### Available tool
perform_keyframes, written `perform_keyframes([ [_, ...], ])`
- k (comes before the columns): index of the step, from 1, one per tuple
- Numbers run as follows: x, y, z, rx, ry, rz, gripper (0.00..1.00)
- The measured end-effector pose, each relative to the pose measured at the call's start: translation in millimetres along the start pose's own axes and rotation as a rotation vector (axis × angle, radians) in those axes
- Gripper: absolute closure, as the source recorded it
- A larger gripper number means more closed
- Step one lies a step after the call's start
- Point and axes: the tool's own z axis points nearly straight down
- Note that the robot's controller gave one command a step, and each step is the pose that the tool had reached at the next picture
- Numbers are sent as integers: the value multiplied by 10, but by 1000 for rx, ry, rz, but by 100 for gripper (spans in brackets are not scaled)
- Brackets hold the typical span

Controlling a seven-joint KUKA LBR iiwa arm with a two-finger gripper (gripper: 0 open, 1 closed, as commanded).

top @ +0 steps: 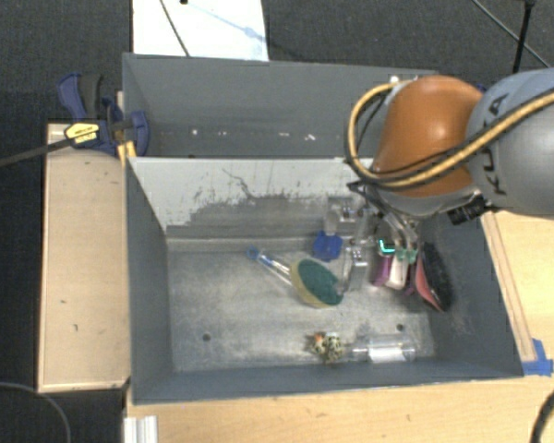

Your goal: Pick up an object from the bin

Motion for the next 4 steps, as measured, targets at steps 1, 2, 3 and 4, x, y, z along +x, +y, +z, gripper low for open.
perform_keyframes([
  [1, -143, 20, 1008, -2, -4, 101, 0],
  [2, -6, -400, 1004, -4, -16, 86, 0],
  [3, -47, -383, 952, -4, -28, 83, 100],
  [4, 161, -320, -134, 0, -14, 69, 100],
])
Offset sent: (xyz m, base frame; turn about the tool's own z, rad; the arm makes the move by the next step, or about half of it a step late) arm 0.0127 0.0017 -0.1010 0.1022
